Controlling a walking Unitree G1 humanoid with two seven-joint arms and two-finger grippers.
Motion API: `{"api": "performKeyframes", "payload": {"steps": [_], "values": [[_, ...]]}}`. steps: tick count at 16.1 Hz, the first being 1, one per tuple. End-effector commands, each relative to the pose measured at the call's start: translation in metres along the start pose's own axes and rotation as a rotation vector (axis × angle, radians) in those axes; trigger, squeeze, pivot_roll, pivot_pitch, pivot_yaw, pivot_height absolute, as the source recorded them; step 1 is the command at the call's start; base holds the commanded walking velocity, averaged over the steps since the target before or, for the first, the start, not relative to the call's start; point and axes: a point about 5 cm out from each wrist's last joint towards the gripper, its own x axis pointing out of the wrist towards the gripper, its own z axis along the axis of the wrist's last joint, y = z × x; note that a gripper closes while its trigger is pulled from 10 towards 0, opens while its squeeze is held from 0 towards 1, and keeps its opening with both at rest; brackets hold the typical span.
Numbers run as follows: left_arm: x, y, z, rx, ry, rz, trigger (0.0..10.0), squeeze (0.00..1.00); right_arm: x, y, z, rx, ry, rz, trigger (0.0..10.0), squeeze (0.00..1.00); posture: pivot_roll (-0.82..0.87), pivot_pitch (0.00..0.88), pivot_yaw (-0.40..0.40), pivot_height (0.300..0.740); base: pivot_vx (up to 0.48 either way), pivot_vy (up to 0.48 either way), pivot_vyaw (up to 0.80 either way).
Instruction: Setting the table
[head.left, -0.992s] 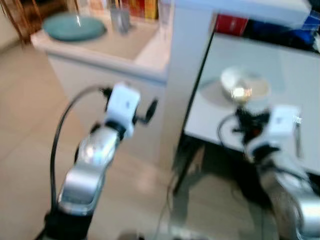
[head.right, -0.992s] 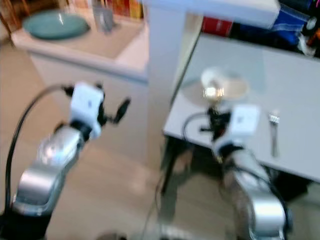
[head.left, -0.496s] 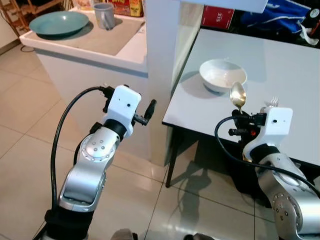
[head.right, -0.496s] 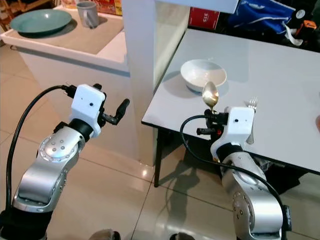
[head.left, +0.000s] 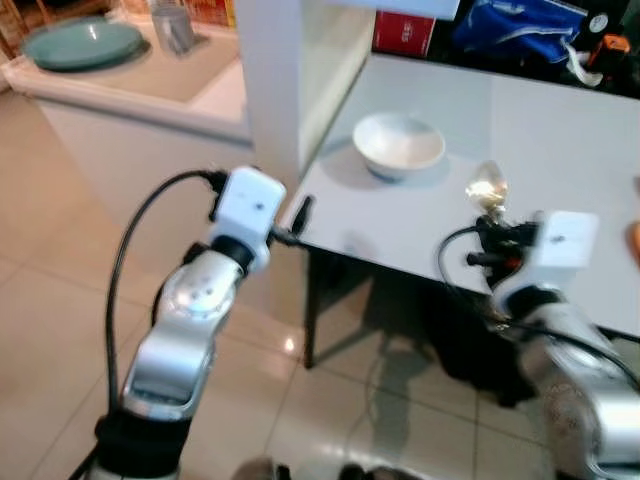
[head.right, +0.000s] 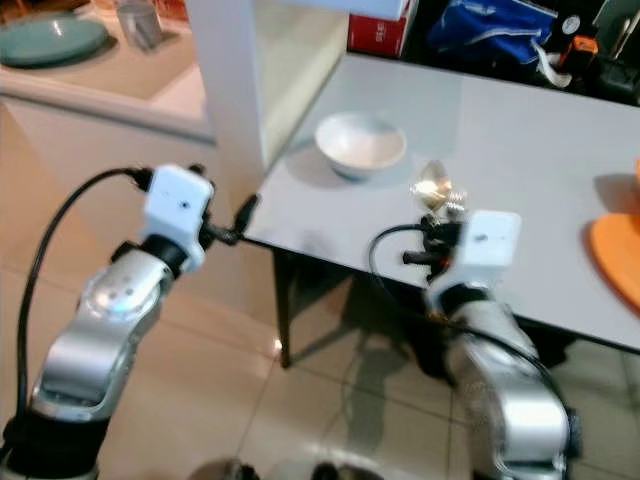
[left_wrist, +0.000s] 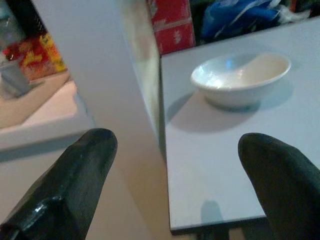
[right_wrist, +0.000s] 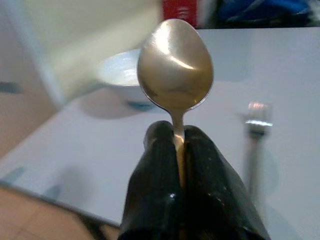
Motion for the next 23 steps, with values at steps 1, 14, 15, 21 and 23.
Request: {"api": "performKeyframes", "payload": {"steps": [1,14,15,21,23], "values": [[0.002,0.000,0.003,-0.012,-0.011,0.011,10.0,0.00,0.000,-0.002,0.006,-0.014,-0.023,-0.004,10.0,0.00,0.06,0.095,0.002,0.740,0.000,0.000,0.00],[-0.029,-0.011,-0.007,-0.050,-0.004,-0.088,10.0,0.00,-0.017,0.023,-0.023,0.059,0.104,0.098,10.0,0.00,0.05,0.181,0.020,0.740,0.213,0.000,-0.41],[-0.031,-0.010,-0.007,-0.052,-0.005,-0.086,10.0,0.00,-0.015,0.025,-0.021,0.060,0.096,0.113,10.0,0.00,0.05,0.178,0.020,0.740,0.000,0.000,0.00],[-0.048,-0.001,-0.011,-0.035,-0.004,-0.027,10.0,0.00,0.015,0.033,-0.014,0.159,0.024,0.134,10.0,0.00,0.11,0.116,-0.050,0.740,0.000,0.000,0.00],[-0.048,-0.001,-0.014,-0.016,0.014,-0.033,10.0,0.00,0.044,0.033,-0.019,0.162,0.084,0.110,10.0,0.00,0.13,0.113,-0.088,0.740,0.000,0.000,0.00]]}}
